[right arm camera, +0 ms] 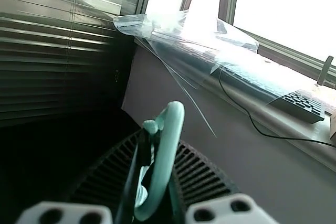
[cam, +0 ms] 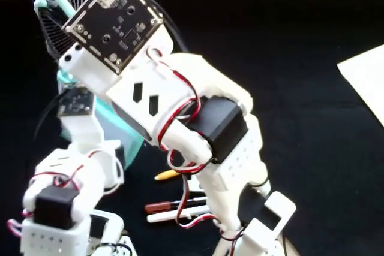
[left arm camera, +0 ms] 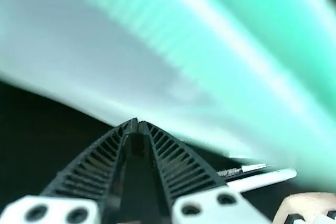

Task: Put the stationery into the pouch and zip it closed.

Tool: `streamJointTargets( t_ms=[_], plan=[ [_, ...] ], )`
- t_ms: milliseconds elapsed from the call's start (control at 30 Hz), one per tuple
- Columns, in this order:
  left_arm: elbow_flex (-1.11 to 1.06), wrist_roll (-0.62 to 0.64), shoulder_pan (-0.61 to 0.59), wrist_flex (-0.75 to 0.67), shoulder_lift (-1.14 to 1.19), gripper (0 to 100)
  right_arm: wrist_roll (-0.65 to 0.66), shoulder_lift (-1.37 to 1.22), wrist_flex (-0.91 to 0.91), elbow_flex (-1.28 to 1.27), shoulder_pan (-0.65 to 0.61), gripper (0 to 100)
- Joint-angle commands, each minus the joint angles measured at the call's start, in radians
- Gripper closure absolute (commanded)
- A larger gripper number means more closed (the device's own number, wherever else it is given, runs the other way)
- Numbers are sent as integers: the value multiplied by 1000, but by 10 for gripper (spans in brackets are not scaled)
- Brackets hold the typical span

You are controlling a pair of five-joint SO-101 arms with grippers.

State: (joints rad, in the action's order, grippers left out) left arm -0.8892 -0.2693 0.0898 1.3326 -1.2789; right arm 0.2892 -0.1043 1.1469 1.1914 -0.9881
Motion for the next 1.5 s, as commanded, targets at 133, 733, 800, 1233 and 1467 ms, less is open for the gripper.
streamJointTargets(
  t_ms=[133,733,800,1233,1467],
  plan=[
    [-24,12,74,-86,-8,993,18,4,-131,27,-13,992],
    [-22,6,71,14,-16,992,14,-111,25,22,-88,992],
    [-21,6,59,49,-18,992,14,-124,25,22,-87,992],
    [277,6,-318,66,-257,990,14,-189,27,24,-19,992],
    [467,6,-417,66,-334,990,-86,-196,28,28,-19,992]
  ],
)
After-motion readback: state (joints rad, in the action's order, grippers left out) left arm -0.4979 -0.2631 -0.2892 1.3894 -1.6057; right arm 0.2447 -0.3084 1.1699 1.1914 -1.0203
